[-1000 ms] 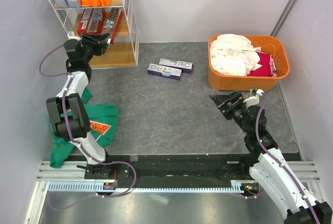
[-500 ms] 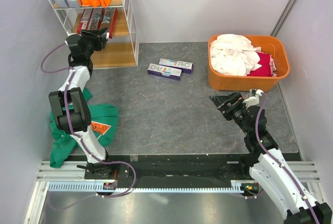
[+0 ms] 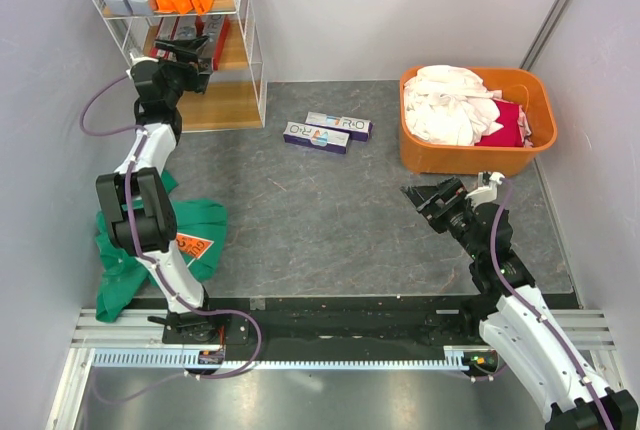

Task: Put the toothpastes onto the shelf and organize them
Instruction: Place the toothpaste on the shelf.

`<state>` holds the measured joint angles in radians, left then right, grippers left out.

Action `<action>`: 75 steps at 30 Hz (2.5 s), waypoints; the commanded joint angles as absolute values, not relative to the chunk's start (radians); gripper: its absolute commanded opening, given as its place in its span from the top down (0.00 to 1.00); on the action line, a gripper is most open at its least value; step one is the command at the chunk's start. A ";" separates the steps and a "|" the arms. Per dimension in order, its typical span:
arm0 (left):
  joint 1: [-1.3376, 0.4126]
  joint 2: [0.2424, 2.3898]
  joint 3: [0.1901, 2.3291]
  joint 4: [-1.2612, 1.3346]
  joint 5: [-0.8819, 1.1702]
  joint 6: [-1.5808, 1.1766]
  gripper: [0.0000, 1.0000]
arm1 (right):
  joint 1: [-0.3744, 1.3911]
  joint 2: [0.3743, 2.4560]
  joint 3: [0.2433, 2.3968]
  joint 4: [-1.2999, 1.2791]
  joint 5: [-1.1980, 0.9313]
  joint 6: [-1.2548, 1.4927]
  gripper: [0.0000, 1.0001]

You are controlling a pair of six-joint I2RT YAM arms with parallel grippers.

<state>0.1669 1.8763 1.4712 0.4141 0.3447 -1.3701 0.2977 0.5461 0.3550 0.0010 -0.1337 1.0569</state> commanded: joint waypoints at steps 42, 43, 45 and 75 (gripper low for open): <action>0.172 1.874 1.624 0.199 0.535 -1.152 0.19 | 0.293 0.568 0.370 0.005 -0.153 1.029 0.02; 0.170 1.885 1.637 0.192 0.546 -1.152 0.19 | 0.293 0.569 0.371 0.003 -0.155 1.031 0.02; 0.172 1.898 1.644 0.189 0.557 -1.147 0.20 | 0.295 0.568 0.371 0.003 -0.153 1.028 0.02; -0.251 1.584 1.379 -0.257 0.249 -0.339 0.00 | 0.293 0.646 0.365 0.009 -0.150 0.999 0.02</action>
